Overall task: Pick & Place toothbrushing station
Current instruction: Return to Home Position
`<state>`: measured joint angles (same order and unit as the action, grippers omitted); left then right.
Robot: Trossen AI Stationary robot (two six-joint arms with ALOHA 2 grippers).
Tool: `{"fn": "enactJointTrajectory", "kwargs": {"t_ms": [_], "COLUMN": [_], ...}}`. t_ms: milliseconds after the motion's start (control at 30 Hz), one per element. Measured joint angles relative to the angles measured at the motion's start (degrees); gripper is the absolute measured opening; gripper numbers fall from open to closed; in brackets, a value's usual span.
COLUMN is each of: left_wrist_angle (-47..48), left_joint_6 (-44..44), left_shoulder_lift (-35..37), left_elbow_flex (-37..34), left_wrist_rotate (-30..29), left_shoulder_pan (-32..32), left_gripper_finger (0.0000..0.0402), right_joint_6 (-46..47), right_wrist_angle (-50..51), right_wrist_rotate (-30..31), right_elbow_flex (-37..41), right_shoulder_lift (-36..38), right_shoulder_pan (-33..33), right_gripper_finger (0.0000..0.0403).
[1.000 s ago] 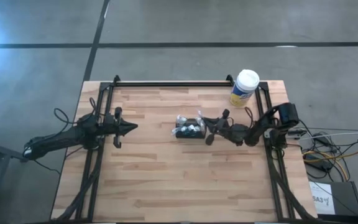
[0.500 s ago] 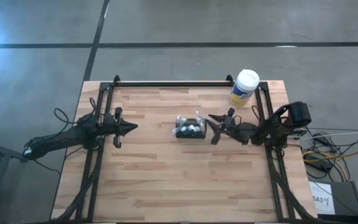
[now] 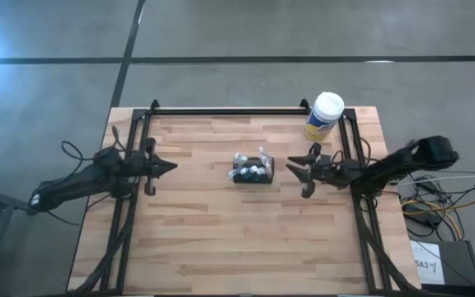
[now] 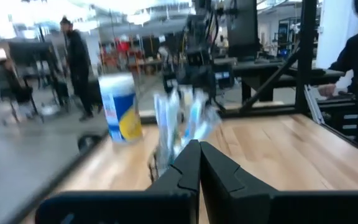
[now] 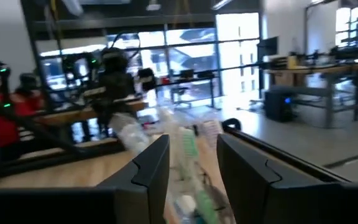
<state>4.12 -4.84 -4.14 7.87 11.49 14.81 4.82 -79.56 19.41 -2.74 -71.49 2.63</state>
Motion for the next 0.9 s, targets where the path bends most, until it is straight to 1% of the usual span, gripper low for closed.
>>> {"fn": "enactJointTrajectory", "kwargs": {"t_ms": [100, 233, 367, 400, 500, 633, 733, 900], "left_wrist_angle": [-0.3, -0.1, -0.2, 0.0, 3.0, 12.8, 19.1, 19.8], "left_joint_6": [-4.0, -6.0, -8.5, -9.0, -9.0, -6.9, -5.3, -3.4], "left_shoulder_lift": [-0.5, -2.9, -7.1, -8.4, -12.8, -18.2, -20.8, -20.3], "left_elbow_flex": [2.5, 5.9, 10.1, 11.2, 15.2, 22.5, 27.5, 32.7], "left_wrist_rotate": [-1.4, -6.2, -6.9, -6.9, -5.6, -0.3, 2.0, 3.1], "left_shoulder_pan": [0.0, 0.0, 0.0, 0.0, 0.0, 0.1, 0.1, 0.1], "left_gripper_finger": [0.0007, 0.0007, 0.0007, 0.0007, 0.0007, 0.0006, 0.0003, 0.0003], "right_joint_6": [1.0, 0.9, -0.2, -0.7, -1.7, -1.5, -1.5, 0.9], "right_wrist_angle": [11.1, 32.9, 56.5, 61.4, 72.9, 77.2, 79.9, 83.9], "right_wrist_rotate": [-2.3, -8.3, -16.9, -17.9, -18.0, -18.0, -17.9, -17.9], "right_elbow_flex": [-1.1, -6.7, -15.2, -17.2, -22.4, -25.9, -26.7, -25.7], "right_shoulder_lift": [6.9, 16.1, 23.8, 25.3, 29.7, 35.9, 40.7, 48.6], "right_shoulder_pan": [0.0, 0.0, 0.0, 0.0, 0.0, 0.0, 0.0, 0.0], "right_gripper_finger": [0.0113, 0.0087, 0.0061, 0.0056, 0.0045, 0.0035, 0.0029, 0.0019]}}
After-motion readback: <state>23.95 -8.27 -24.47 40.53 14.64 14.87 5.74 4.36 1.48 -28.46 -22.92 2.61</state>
